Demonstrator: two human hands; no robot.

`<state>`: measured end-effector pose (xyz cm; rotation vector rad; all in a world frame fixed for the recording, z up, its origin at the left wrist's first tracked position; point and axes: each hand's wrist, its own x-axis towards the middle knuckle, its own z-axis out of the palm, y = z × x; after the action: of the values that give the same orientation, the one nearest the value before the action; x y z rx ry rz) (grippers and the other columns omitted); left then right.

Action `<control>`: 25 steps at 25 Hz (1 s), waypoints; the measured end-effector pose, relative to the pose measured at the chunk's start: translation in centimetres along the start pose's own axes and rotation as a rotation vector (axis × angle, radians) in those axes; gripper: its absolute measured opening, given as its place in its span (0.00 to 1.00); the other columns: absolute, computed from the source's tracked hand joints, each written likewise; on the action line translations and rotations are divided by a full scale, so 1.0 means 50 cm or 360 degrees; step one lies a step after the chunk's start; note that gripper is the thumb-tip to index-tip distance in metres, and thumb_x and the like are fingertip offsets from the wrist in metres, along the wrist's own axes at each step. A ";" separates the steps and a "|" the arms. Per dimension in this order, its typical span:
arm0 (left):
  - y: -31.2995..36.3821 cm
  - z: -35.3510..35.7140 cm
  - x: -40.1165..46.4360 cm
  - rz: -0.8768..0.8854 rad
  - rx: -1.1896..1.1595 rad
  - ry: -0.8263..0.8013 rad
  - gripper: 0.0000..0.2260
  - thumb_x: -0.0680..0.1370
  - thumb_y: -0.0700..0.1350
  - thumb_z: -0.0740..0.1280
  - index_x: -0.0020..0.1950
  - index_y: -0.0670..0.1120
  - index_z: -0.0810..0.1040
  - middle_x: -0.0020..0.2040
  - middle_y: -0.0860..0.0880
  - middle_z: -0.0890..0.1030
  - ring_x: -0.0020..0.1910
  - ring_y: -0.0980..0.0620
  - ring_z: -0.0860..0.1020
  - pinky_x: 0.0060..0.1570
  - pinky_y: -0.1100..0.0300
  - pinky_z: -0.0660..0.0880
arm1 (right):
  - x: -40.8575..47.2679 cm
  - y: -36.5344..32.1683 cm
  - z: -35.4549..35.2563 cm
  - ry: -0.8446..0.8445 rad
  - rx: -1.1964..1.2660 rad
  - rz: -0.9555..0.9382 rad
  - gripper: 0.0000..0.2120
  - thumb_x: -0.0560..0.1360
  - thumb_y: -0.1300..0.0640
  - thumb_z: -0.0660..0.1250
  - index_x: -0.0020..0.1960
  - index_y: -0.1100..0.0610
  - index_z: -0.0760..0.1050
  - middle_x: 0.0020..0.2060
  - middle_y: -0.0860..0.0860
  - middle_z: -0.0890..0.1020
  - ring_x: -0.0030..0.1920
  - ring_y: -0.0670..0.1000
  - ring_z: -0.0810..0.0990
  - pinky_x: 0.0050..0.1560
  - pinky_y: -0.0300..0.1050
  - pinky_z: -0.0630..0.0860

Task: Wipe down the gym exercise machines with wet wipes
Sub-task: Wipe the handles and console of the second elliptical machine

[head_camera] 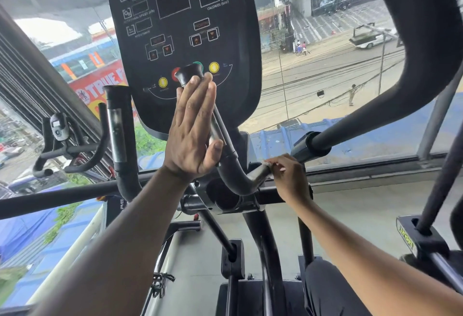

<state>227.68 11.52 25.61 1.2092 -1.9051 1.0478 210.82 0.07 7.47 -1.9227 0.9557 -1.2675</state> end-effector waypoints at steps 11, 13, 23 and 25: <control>-0.001 0.007 0.004 -0.0021 -0.0091 0.0072 0.37 0.85 0.61 0.46 0.74 0.30 0.70 0.76 0.30 0.66 0.78 0.30 0.62 0.78 0.34 0.56 | 0.031 0.023 -0.005 -0.0113 -0.0083 0.0223 0.07 0.78 0.64 0.69 0.52 0.57 0.84 0.46 0.49 0.84 0.44 0.48 0.81 0.44 0.42 0.77; -0.002 0.007 0.003 -0.0029 -0.0089 0.0068 0.37 0.85 0.61 0.46 0.72 0.30 0.72 0.76 0.30 0.67 0.78 0.30 0.62 0.79 0.37 0.55 | 0.075 0.043 0.010 -0.0259 -0.0073 0.0312 0.07 0.78 0.64 0.69 0.53 0.57 0.85 0.48 0.51 0.86 0.45 0.50 0.83 0.46 0.45 0.79; -0.009 0.015 0.000 -0.0036 -0.0149 0.0119 0.33 0.85 0.60 0.48 0.69 0.34 0.75 0.75 0.31 0.68 0.80 0.38 0.60 0.79 0.41 0.54 | 0.053 0.068 0.021 -0.0155 0.0000 0.0230 0.08 0.78 0.62 0.69 0.50 0.53 0.86 0.47 0.47 0.86 0.46 0.47 0.83 0.44 0.38 0.76; -0.009 0.015 0.000 -0.0042 -0.0171 0.0105 0.32 0.85 0.60 0.48 0.68 0.35 0.75 0.75 0.31 0.68 0.81 0.41 0.58 0.79 0.41 0.54 | 0.106 0.070 0.028 -0.0431 -0.0099 0.0194 0.09 0.77 0.65 0.69 0.50 0.55 0.86 0.48 0.48 0.86 0.47 0.46 0.82 0.42 0.35 0.75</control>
<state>228.00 10.75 25.38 1.1229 -1.8652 0.9474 212.78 -6.06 6.68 -1.9891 0.9636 -0.8905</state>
